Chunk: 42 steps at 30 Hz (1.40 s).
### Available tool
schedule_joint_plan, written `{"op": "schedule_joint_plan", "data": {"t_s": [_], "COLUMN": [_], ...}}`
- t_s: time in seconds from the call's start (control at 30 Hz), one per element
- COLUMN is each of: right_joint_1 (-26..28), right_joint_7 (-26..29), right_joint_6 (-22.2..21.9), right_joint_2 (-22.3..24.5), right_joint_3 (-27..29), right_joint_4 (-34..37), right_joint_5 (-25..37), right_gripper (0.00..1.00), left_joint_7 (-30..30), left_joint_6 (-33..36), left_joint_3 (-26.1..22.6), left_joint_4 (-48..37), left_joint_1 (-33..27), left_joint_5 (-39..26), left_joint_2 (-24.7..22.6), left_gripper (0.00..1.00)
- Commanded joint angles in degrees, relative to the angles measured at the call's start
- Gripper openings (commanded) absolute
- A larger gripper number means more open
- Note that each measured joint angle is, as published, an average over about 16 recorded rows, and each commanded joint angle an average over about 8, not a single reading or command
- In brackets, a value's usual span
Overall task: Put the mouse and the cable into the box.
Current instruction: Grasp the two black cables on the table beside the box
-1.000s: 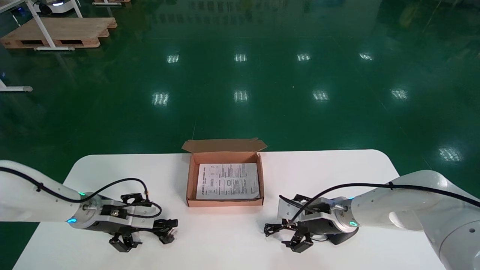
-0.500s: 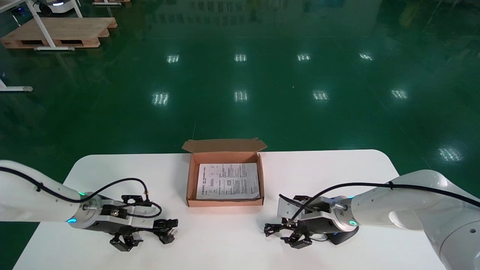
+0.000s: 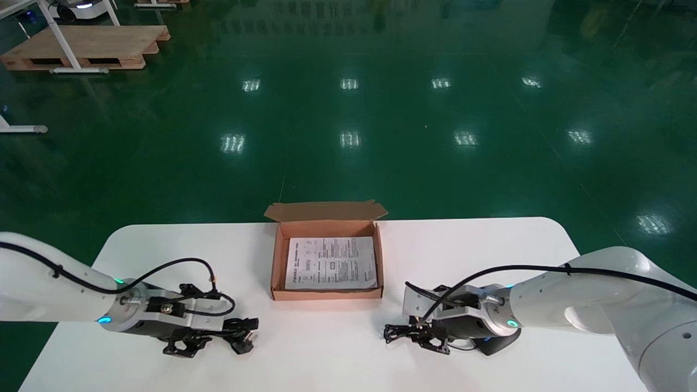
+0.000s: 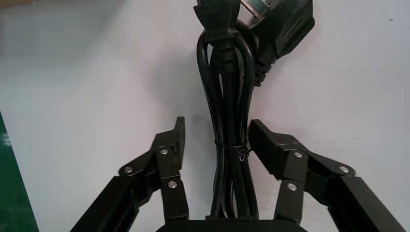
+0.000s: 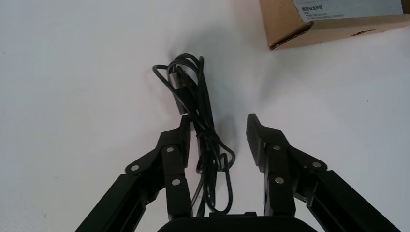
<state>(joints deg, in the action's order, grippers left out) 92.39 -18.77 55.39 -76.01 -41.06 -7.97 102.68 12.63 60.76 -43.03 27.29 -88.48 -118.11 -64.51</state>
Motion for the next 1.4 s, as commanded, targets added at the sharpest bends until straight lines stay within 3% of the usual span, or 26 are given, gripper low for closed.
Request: {"op": "schedule_joint_plan", "data": {"t_s": [0.03, 1.07, 1.4], "right_joint_1": [-0.01, -0.11, 2.04], "right_joint_7": [0.01, 0.03, 1.41], "right_joint_6": [-0.01, -0.16, -3.16], "right_joint_2": [0.01, 0.27, 3.15], "right_joint_3": [0.00, 0.08, 1.14], "right_joint_4": [-0.02, -0.50, -0.96], "right_joint_5": [0.00, -0.16, -1.20], "right_gripper": [0.00, 0.00, 0.00], "left_joint_7": [0.00, 0.07, -2.21], "left_joint_6": [0.00, -0.49, -1.36], "left_joint_3": [0.00, -0.02, 2.11], "left_joint_4": [0.01, 0.30, 3.51], "left_joint_1": [0.00, -0.12, -3.42], "left_joint_5": [0.00, -0.16, 1.54], "left_joint_2": [0.00, 0.10, 2.16], "left_gripper": [0.00, 0.00, 0.00]}}
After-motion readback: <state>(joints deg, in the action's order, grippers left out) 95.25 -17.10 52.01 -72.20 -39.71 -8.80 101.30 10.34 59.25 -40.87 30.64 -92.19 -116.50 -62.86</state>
